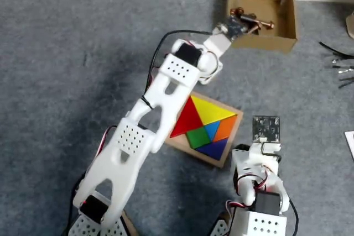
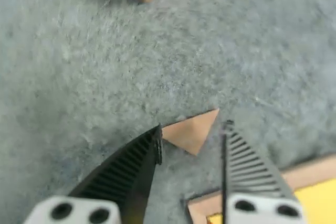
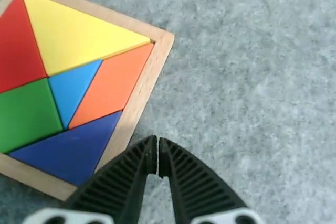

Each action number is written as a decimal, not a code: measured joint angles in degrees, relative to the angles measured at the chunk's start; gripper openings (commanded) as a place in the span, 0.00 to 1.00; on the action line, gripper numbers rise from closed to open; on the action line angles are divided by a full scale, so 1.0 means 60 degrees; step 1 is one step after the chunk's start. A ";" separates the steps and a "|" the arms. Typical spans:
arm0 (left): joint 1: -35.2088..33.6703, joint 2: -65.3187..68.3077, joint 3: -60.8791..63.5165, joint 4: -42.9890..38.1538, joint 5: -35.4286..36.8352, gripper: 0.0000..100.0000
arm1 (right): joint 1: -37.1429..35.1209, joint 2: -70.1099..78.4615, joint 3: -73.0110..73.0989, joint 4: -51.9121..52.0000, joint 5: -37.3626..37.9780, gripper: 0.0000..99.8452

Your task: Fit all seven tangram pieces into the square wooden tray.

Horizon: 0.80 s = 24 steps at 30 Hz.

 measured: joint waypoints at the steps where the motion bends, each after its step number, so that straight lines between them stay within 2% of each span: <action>1: -0.0044 0.0103 -0.0117 0.0000 0.0103 0.20 | 0.0000 0.0000 0.0000 0.0000 0.0000 0.01; 6: -0.0147 0.0498 -0.0718 0.0000 0.0410 0.18 | 0.0000 0.0000 0.0000 0.0000 0.0000 0.01; 15: -0.0278 0.1289 -0.1231 0.0000 0.2432 0.19 | 0.0029 0.0000 0.0000 0.0000 0.0000 0.01; 24: -0.0293 0.1773 -0.1245 -0.0015 0.2579 0.18 | 0.0029 0.0000 0.0000 0.0000 0.0000 0.01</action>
